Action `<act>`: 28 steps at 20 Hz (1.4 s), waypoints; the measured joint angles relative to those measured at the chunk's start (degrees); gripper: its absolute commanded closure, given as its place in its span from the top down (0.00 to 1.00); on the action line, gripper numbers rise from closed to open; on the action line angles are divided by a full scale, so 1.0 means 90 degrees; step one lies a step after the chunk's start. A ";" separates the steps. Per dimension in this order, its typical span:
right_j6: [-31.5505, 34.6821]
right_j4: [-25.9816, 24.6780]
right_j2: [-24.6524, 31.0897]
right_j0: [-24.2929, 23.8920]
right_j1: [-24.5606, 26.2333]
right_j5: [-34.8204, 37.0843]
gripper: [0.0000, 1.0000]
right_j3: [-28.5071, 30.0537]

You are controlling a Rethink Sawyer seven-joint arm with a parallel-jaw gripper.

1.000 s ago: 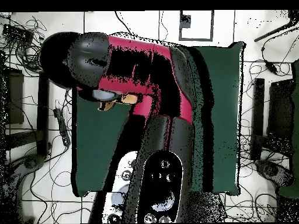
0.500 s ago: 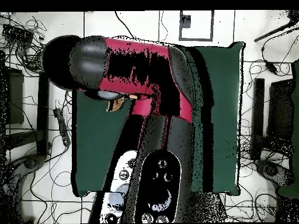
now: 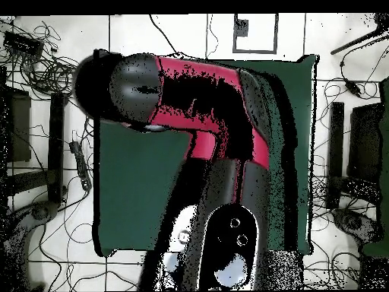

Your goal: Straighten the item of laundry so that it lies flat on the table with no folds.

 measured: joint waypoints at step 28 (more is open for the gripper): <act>0.0000 -0.0475 0.0730 -0.1236 -0.1093 -0.1083 1.00 0.1377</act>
